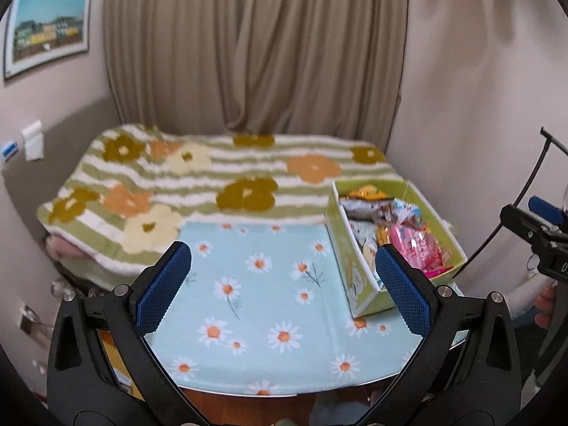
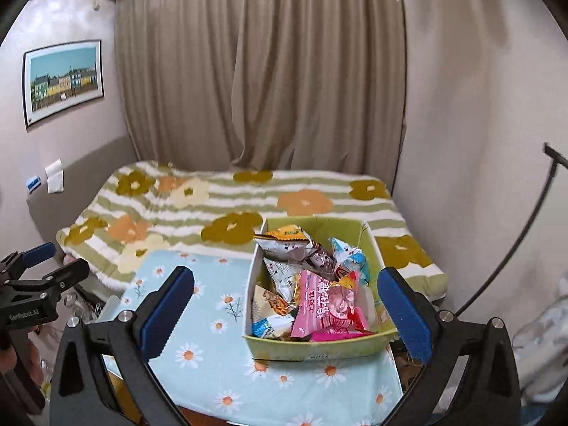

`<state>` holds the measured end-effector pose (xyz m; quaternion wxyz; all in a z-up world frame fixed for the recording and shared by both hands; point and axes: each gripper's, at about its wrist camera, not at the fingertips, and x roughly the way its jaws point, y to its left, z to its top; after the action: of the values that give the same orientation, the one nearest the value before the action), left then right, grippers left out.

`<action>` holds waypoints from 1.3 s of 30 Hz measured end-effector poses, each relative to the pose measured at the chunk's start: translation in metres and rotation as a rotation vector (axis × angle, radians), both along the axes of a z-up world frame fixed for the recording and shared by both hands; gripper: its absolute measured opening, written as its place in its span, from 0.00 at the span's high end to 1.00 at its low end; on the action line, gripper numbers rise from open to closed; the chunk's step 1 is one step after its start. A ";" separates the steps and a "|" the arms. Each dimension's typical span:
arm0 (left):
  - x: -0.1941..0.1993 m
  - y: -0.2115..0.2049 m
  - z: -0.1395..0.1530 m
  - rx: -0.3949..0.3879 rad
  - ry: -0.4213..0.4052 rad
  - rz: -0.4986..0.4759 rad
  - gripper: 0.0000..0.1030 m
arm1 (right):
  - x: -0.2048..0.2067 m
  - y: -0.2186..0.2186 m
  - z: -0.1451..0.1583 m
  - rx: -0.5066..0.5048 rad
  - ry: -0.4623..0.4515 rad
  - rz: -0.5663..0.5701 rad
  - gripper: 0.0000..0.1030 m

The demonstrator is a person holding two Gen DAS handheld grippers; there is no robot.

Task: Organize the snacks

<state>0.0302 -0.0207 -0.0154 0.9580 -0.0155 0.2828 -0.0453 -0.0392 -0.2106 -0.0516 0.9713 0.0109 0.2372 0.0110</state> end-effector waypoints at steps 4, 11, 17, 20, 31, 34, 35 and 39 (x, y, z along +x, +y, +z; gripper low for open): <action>-0.034 0.004 0.012 0.017 -0.068 0.013 0.00 | -0.024 0.011 -0.001 -0.008 -0.034 -0.013 0.00; -0.063 0.002 0.020 0.044 -0.123 0.012 0.00 | -0.046 0.014 -0.007 0.007 -0.058 -0.035 0.00; -0.071 -0.003 0.021 0.038 -0.130 0.011 0.00 | -0.051 0.010 -0.005 0.005 -0.069 -0.044 0.00; -0.073 -0.006 0.023 0.042 -0.134 0.012 0.00 | -0.052 0.009 -0.004 0.003 -0.075 -0.047 0.00; -0.075 -0.007 0.024 0.039 -0.141 0.014 0.00 | -0.053 0.010 -0.004 -0.002 -0.080 -0.050 0.00; -0.076 -0.007 0.024 0.037 -0.139 0.012 0.00 | -0.053 0.010 -0.004 0.000 -0.077 -0.051 0.00; -0.076 -0.007 0.024 0.037 -0.137 0.011 0.00 | -0.053 0.009 -0.005 0.000 -0.077 -0.053 0.00; -0.076 -0.009 0.022 0.038 -0.136 0.011 0.00 | -0.056 0.008 -0.005 0.002 -0.072 -0.057 0.00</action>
<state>-0.0459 -0.0298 0.0070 0.9753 0.0043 0.2180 -0.0357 -0.0948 -0.2029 -0.0568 0.9791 0.0180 0.2017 -0.0161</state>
